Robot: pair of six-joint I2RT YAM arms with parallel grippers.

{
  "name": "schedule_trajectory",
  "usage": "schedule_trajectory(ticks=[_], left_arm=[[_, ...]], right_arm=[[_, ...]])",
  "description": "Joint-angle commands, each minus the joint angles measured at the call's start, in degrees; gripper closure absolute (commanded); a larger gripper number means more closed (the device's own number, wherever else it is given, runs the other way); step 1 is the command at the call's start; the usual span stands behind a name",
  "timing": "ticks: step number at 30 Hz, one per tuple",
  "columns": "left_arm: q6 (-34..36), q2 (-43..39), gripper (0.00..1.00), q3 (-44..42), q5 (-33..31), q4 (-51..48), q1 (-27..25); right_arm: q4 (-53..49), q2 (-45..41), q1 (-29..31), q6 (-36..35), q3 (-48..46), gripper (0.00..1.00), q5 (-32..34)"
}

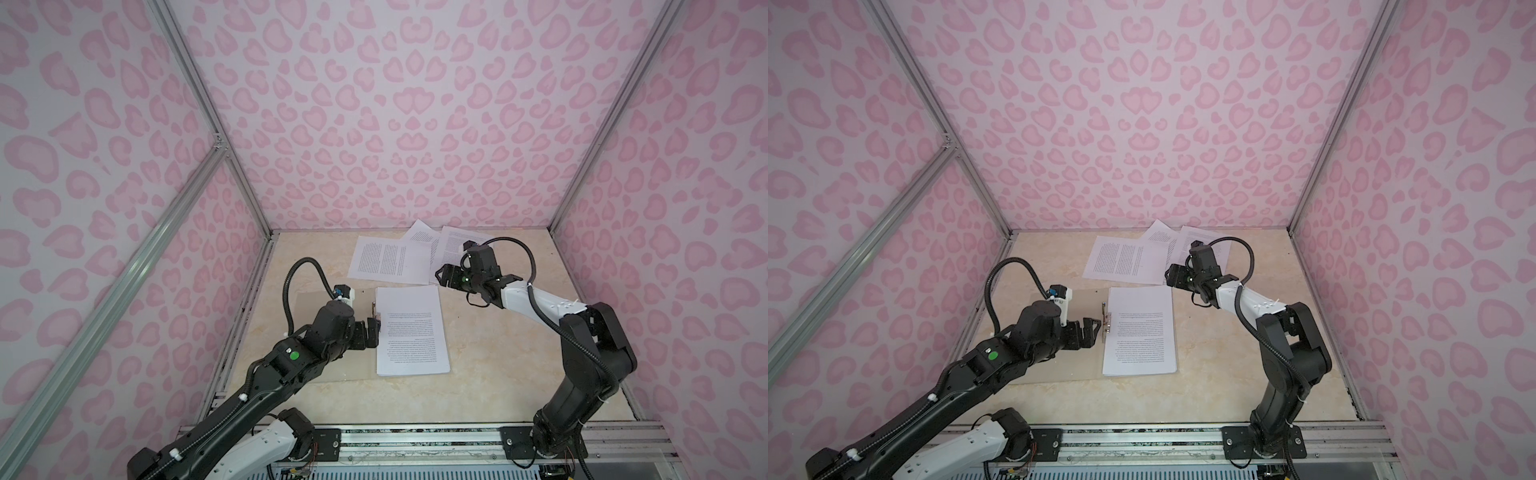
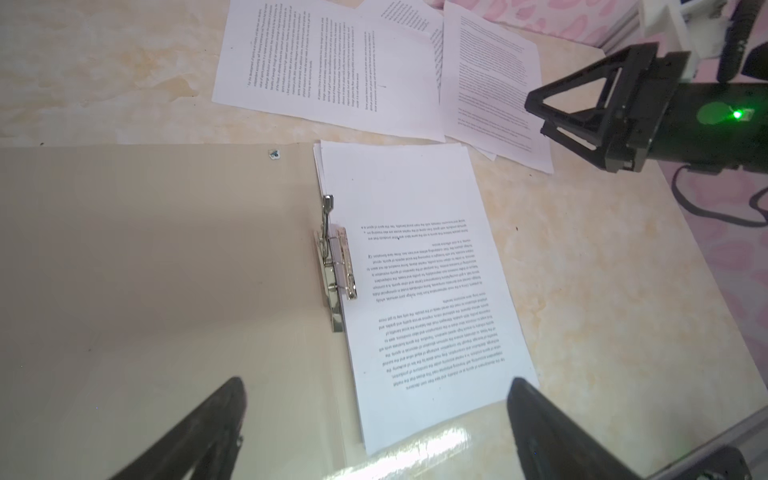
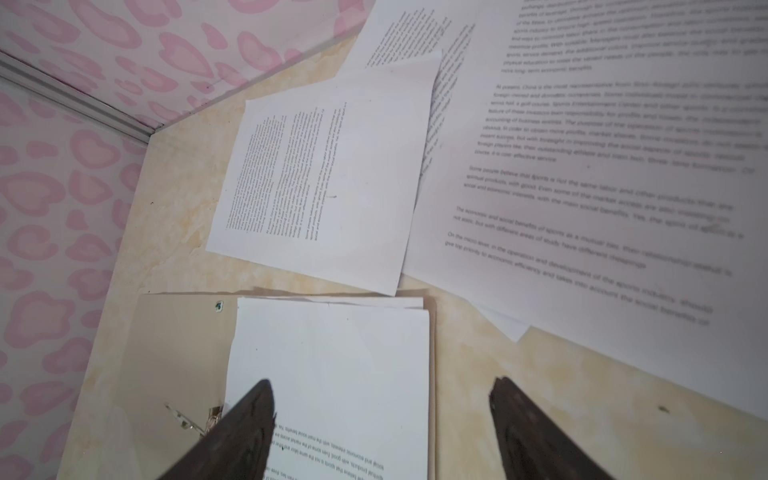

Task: Put the files into the folder
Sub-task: 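Reach both grippers to the far text sheets beyond the folder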

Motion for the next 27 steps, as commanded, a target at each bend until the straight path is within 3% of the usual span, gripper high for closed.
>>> schedule_trajectory(ticks=[1, 4, 10, 15, 27], left_arm=[[-1.4, 8.7, 0.01, 5.6, 6.5, 8.7, 4.3], [-2.4, 18.7, 0.01, 11.0, 11.7, 12.5, 9.4], [-2.8, 38.4, 0.01, 24.6, 15.4, 16.0, 16.0], [-1.0, 54.1, 0.02, 36.4, 20.2, 16.2, 20.4], [2.1, 70.4, 0.02, 49.3, 26.5, 17.9, 24.3]], right_arm=[[-2.5, 6.4, -1.9, -4.3, 7.3, 0.18, -5.7], [-3.5, 13.1, -3.9, -5.5, 15.5, 0.19, -8.9], [-9.1, 29.9, -6.4, -7.8, 37.4, 0.23, -17.4], [-11.4, 39.5, -7.2, -5.6, 50.0, 0.23, -19.3], [-15.7, 50.8, -8.0, 0.1, 63.3, 0.25, -19.8]])
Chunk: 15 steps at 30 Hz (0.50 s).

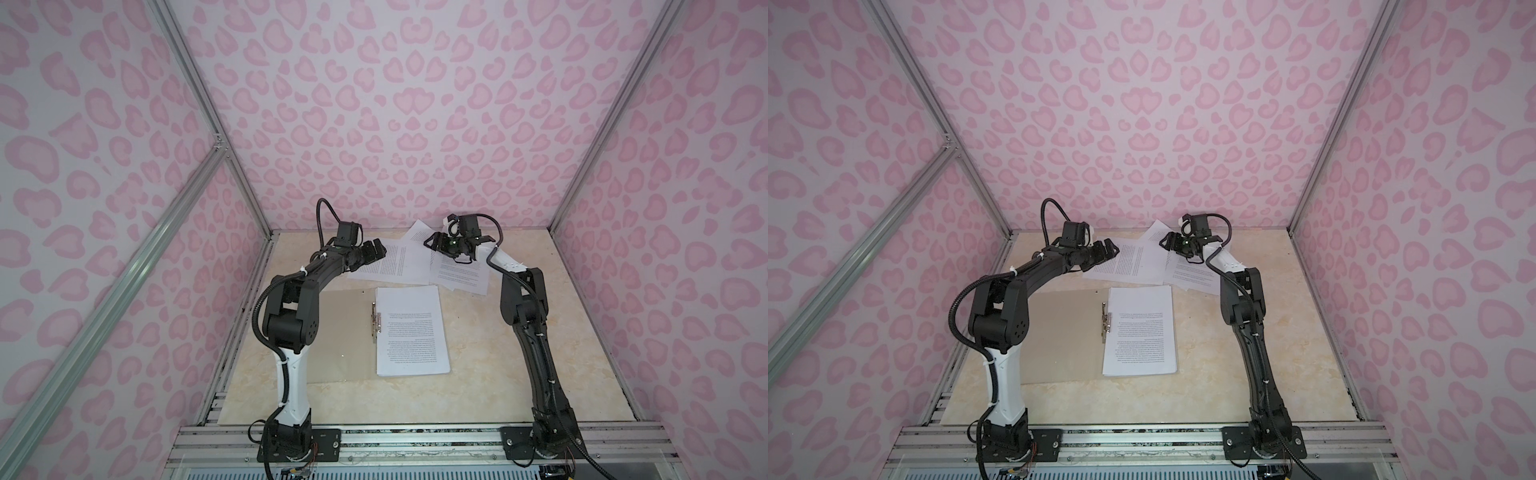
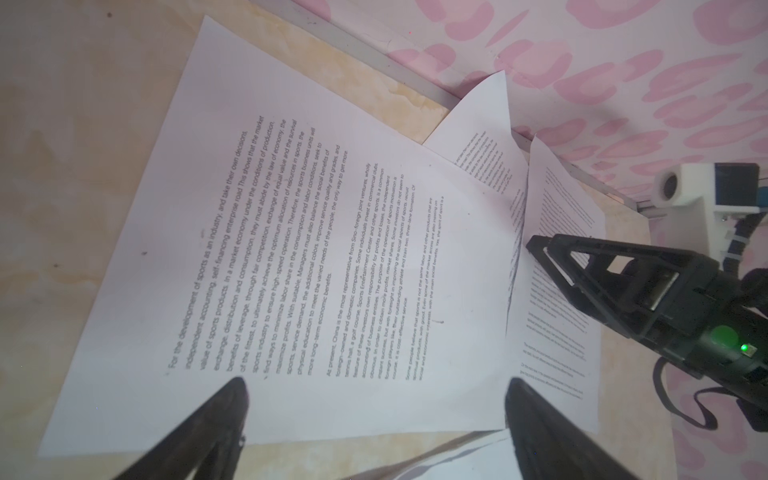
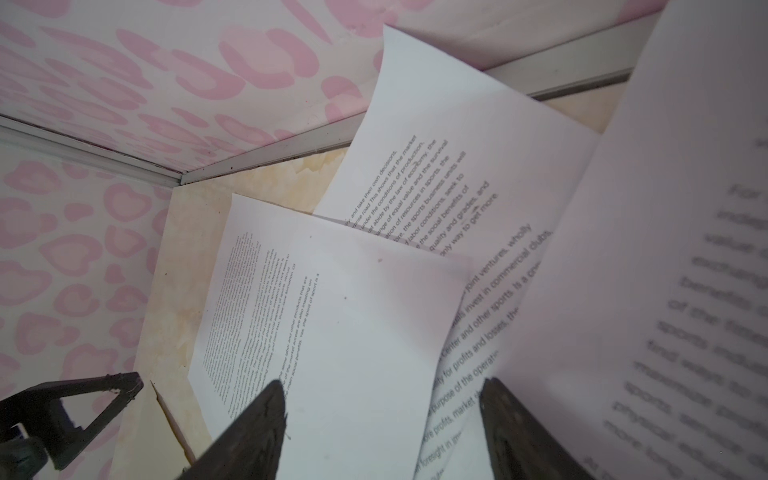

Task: Put the files into the folder
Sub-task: 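Reach both grippers to the far text sheets beyond the folder, then pin a text sheet with the left gripper while right gripper grasps its edge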

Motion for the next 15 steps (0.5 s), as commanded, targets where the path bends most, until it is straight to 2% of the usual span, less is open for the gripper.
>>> schedule_trajectory(ticks=[1, 5, 15], left_arm=[[1.3, 3.5, 0.02, 2.9, 2.8, 1.5, 0.8], [1.8, 6.6, 0.02, 5.8, 4.0, 0.0, 1.3], [2.2, 10.5, 0.02, 6.4, 4.2, -1.1, 1.4]], right_arm=[[-1.6, 1.9, 0.1, 1.6, 1.6, 0.26, -0.7], [-2.5, 3.1, 0.4, 1.9, 3.0, 0.26, -1.0], [-4.2, 6.1, 1.5, 3.3, 8.5, 0.25, -2.9]])
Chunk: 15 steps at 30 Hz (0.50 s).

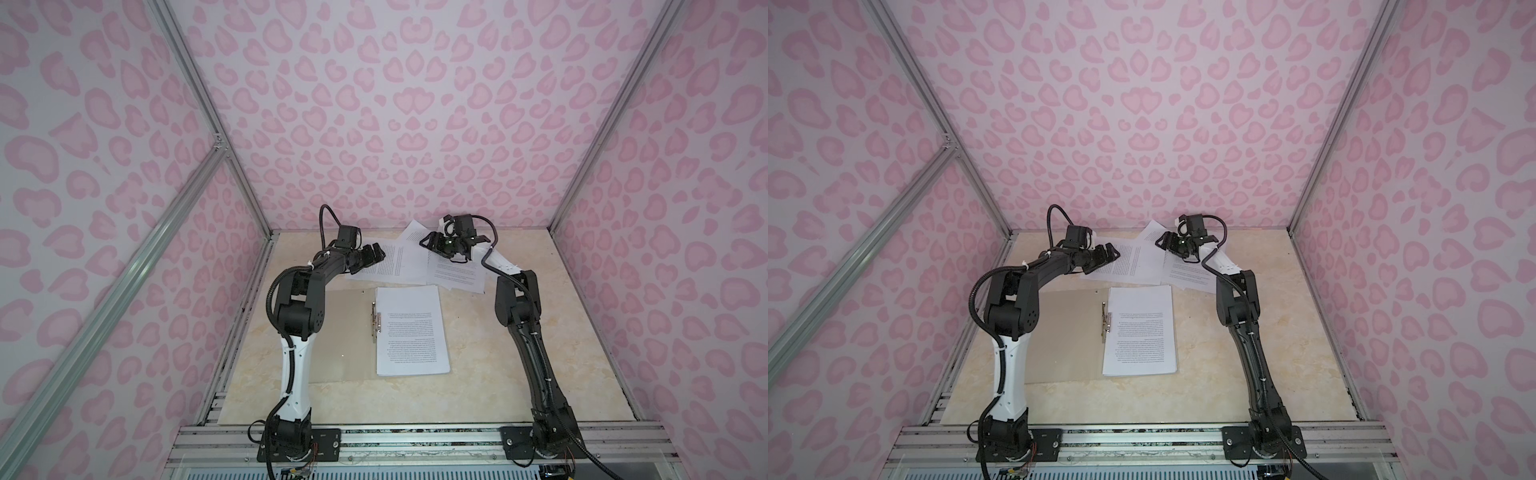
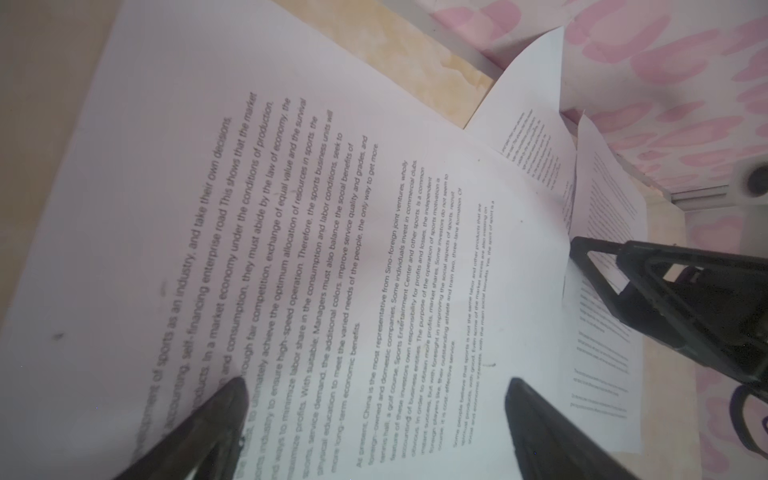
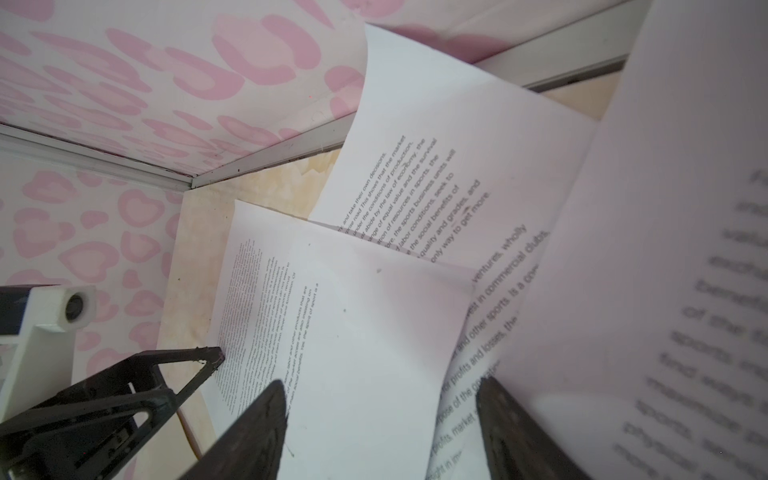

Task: Put the files into the folder
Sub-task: 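Pin a text sheet with the left gripper while right gripper grasps its edge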

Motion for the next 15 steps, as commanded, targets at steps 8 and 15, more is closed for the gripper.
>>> schedule_trajectory(ticks=[8, 15], left_arm=[[0.2, 2.6, 0.02, 1.0, 1.0, -2.1, 0.1], [-0.1, 2.5, 0.02, 0.2, 0.8, -1.7, 0.1]], right_arm=[[3.1, 2.5, 0.7, 5.7, 2.4, 0.25, -5.0], [7.3, -0.1, 0.9, 9.2, -1.5, 0.28, -8.6]])
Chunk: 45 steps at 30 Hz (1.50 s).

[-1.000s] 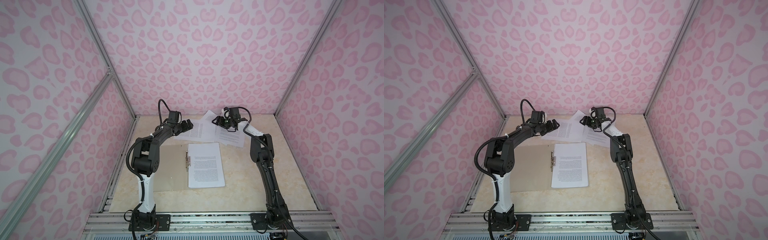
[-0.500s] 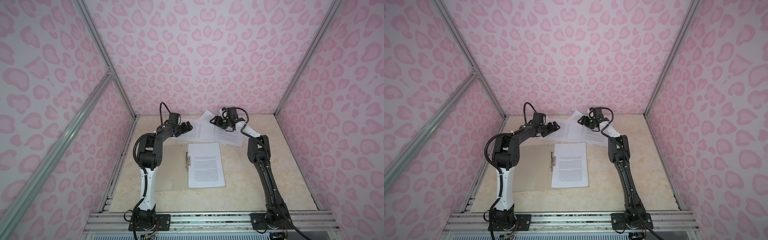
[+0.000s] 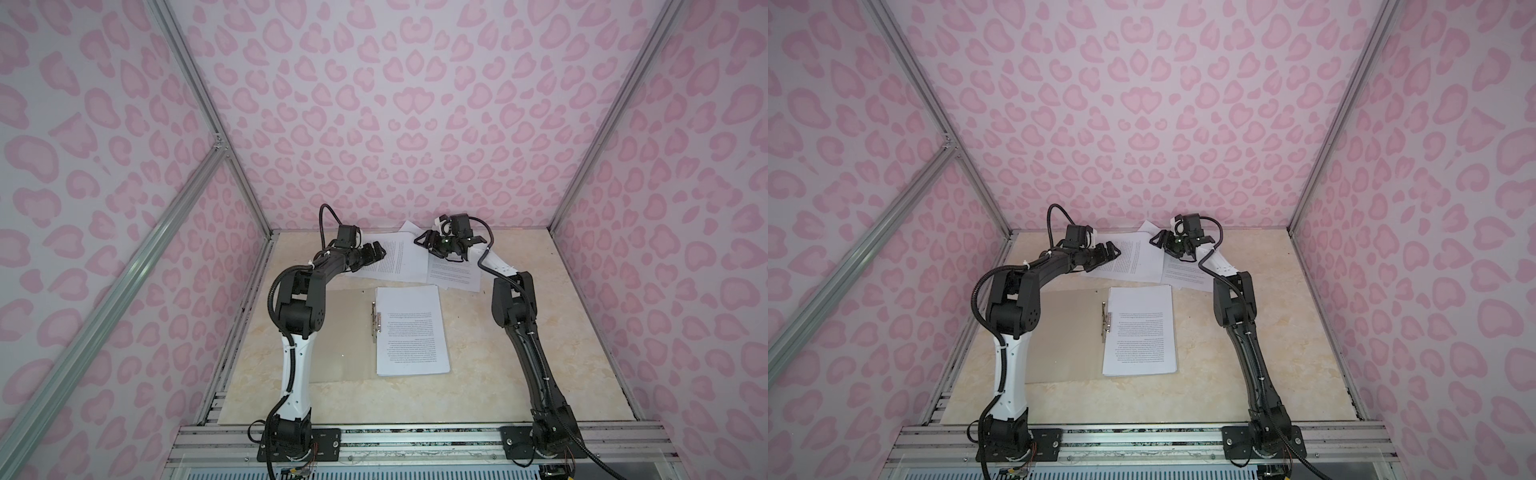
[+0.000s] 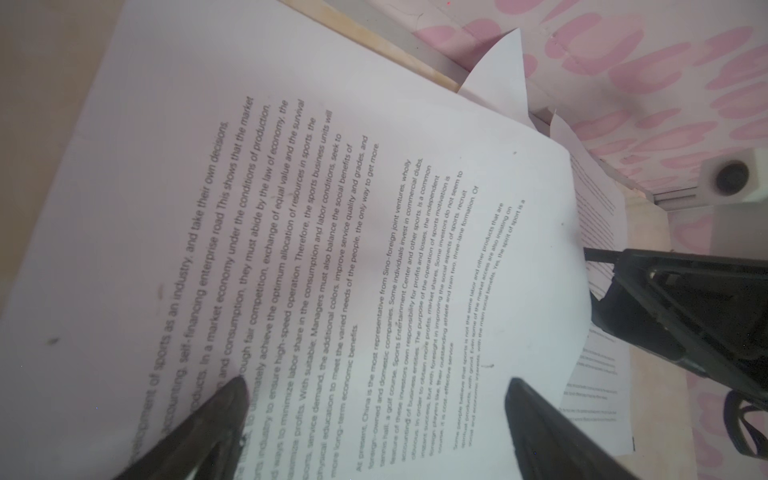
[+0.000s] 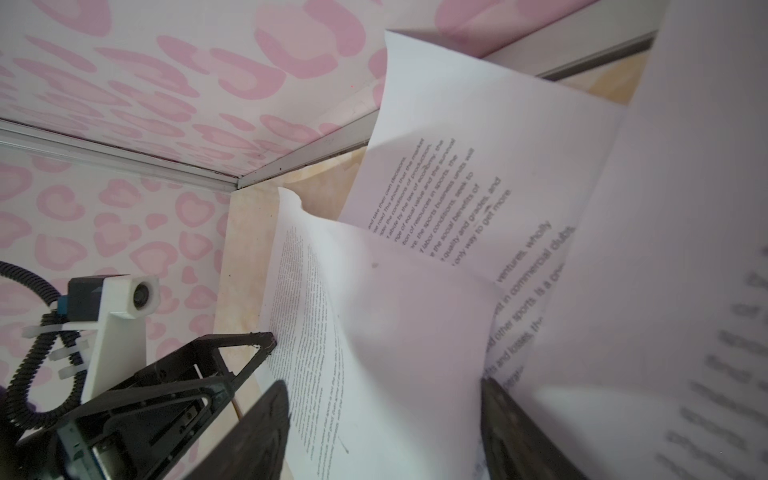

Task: Put the files into the folder
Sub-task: 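Pin a text sheet with the left gripper while right gripper grasps its edge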

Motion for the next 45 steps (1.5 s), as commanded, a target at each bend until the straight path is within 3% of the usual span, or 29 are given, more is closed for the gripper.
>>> schedule_trajectory(ticks=[1, 12, 18, 27, 32, 40, 45], left_arm=[[-0.3, 1.2, 0.02, -0.7, -0.3, -3.6, 0.0], [-0.5, 0.9, 0.02, -0.7, -0.5, -3.8, 0.0], [-0.9, 0.5, 0.02, -1.5, -0.2, -3.1, 0.1], [-1.2, -0.2, 0.02, -2.1, 2.7, -2.0, 0.1], [-1.0, -2.0, 0.02, -2.0, 4.2, -2.2, 0.2], [0.5, -9.7, 0.02, 0.2, 7.1, -4.1, 0.2], [1.6, -18.9, 0.03, -0.2, 7.5, -7.4, 0.0]], right_arm=[[5.7, -2.3, 0.1, 3.7, -4.3, 0.28, -3.4], [20.3, -12.5, 0.5, 10.0, -24.3, 0.26, -4.0], [24.1, -14.1, 0.6, 11.7, -29.2, 0.31, -3.5], [24.0, -13.6, 0.5, 12.4, -28.4, 0.61, -0.7], [24.1, -13.6, 0.6, 14.2, -27.9, 0.98, -0.9], [24.3, -17.1, 0.7, 14.6, -29.5, 1.00, -0.1], [23.7, -19.4, 0.5, 14.5, -29.8, 1.00, -0.1]])
